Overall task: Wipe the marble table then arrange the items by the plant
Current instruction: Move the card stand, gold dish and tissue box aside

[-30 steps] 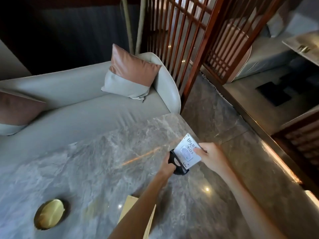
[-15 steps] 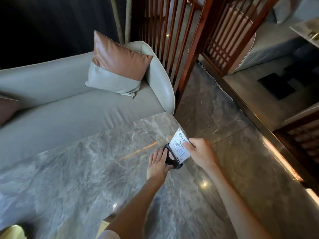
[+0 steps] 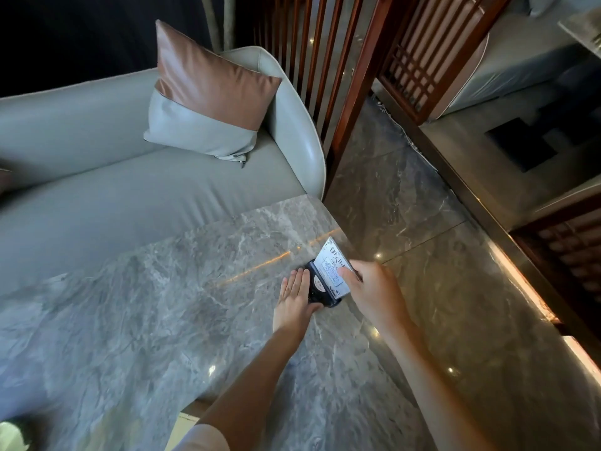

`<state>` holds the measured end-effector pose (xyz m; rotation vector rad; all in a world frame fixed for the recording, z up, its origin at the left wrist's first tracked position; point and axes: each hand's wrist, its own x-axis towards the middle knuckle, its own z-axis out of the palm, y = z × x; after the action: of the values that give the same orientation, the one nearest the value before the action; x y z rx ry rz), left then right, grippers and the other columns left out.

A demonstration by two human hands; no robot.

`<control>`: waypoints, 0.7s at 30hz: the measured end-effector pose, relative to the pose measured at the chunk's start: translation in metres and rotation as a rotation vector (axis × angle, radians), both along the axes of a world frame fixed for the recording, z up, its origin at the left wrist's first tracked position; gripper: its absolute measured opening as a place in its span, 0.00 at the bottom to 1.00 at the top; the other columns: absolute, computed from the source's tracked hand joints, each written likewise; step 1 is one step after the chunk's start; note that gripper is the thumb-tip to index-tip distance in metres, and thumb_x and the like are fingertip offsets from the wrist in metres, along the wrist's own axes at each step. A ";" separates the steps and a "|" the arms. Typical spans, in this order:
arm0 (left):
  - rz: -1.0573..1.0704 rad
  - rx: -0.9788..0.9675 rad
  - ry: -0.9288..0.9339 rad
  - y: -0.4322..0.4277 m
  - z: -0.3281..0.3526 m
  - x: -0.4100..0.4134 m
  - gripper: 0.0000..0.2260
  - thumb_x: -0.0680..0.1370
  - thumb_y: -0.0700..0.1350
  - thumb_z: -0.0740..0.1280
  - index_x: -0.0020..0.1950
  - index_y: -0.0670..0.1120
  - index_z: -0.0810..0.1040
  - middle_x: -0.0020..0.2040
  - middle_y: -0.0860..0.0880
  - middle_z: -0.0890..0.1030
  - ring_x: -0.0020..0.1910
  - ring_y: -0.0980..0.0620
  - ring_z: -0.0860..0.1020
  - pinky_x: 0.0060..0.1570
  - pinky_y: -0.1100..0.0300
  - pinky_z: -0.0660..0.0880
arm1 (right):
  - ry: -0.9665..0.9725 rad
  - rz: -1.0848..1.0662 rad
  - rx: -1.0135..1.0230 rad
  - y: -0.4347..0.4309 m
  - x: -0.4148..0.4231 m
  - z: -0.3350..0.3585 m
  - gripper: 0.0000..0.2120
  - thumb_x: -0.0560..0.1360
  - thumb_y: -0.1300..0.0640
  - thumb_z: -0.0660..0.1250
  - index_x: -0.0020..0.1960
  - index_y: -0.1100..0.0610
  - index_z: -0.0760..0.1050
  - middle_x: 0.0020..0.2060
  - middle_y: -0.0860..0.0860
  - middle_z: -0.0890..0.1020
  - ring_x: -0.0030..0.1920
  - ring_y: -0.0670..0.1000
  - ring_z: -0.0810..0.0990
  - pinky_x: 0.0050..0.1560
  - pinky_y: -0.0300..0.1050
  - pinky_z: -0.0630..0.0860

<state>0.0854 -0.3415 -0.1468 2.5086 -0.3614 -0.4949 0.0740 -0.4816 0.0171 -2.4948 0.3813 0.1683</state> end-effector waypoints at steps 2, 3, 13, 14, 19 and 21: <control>-0.011 0.010 0.007 0.000 0.001 0.000 0.36 0.78 0.53 0.64 0.78 0.44 0.49 0.79 0.47 0.53 0.79 0.51 0.46 0.75 0.58 0.37 | -0.013 -0.011 0.024 0.003 -0.002 0.002 0.17 0.77 0.53 0.62 0.33 0.60 0.68 0.25 0.52 0.69 0.28 0.49 0.63 0.29 0.45 0.60; -0.016 0.013 0.015 0.000 0.003 0.001 0.36 0.78 0.53 0.64 0.78 0.44 0.49 0.79 0.47 0.53 0.79 0.51 0.46 0.76 0.57 0.38 | -0.016 -0.021 0.047 0.004 -0.004 0.004 0.15 0.78 0.52 0.62 0.35 0.57 0.72 0.26 0.51 0.73 0.29 0.49 0.68 0.31 0.45 0.64; 0.214 0.047 0.094 0.103 0.068 -0.018 0.23 0.80 0.59 0.57 0.73 0.53 0.64 0.67 0.46 0.75 0.63 0.42 0.76 0.59 0.47 0.74 | -0.243 -0.143 -0.030 0.043 -0.041 0.030 0.26 0.78 0.46 0.63 0.73 0.53 0.67 0.67 0.53 0.77 0.64 0.56 0.76 0.60 0.48 0.73; 0.270 0.052 0.077 0.123 0.078 -0.024 0.21 0.80 0.60 0.56 0.69 0.54 0.69 0.65 0.47 0.77 0.60 0.43 0.78 0.56 0.48 0.75 | -0.347 -0.163 -0.017 0.055 -0.048 0.034 0.23 0.78 0.46 0.61 0.70 0.53 0.71 0.64 0.52 0.79 0.62 0.54 0.78 0.59 0.47 0.74; 0.662 -0.050 0.071 0.247 0.101 -0.077 0.14 0.80 0.57 0.57 0.56 0.54 0.78 0.53 0.49 0.84 0.54 0.45 0.81 0.48 0.54 0.75 | -0.195 -0.009 0.379 0.142 -0.072 0.026 0.16 0.80 0.48 0.61 0.67 0.48 0.73 0.57 0.45 0.82 0.59 0.41 0.79 0.60 0.44 0.76; 0.821 -0.078 0.058 0.304 0.102 -0.106 0.12 0.81 0.53 0.58 0.54 0.51 0.79 0.50 0.47 0.84 0.52 0.43 0.81 0.47 0.53 0.74 | -0.043 0.051 0.521 0.181 -0.076 0.010 0.17 0.80 0.47 0.61 0.68 0.46 0.72 0.58 0.46 0.82 0.60 0.41 0.79 0.62 0.45 0.76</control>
<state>-0.0206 -0.0371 -0.0449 2.2961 0.6424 -0.2050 -0.0023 -0.3011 0.0272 -1.9907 0.2201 0.2046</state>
